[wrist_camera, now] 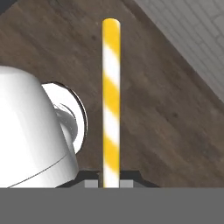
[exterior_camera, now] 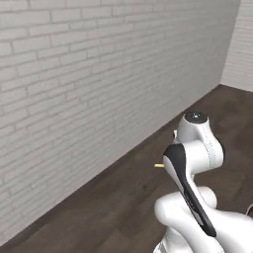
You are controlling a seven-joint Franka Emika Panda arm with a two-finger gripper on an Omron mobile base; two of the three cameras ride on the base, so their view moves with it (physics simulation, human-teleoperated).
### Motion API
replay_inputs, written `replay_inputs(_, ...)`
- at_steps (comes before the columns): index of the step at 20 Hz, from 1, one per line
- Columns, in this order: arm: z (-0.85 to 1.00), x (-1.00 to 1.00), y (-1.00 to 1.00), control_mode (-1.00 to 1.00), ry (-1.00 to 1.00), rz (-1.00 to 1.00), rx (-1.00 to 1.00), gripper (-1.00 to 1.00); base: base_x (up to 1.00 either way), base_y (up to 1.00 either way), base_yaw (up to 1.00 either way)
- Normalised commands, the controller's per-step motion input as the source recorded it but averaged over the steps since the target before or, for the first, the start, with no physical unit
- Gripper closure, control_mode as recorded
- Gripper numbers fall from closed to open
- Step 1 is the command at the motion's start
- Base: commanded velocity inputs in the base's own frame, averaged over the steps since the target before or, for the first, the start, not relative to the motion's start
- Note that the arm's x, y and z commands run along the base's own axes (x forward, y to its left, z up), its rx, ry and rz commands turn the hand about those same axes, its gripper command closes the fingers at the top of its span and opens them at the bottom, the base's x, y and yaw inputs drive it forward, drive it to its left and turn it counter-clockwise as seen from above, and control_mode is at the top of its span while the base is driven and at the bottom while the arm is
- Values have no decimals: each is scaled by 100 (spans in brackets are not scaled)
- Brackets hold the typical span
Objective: Take a straw from the drawer in front and place it inside the glass cup on the dining counter.
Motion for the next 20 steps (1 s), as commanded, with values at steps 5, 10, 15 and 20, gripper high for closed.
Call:
replay_inputs(5,0,0,0,100,0,0,0,100,100,10,-61)
replay_inputs(10,0,0,0,100,0,0,0,100,100,21,-64)
replay_inputs(15,0,0,0,100,0,0,0,100,100,24,-63)
replay_inputs(20,0,0,0,100,0,0,0,100,100,38,-55)
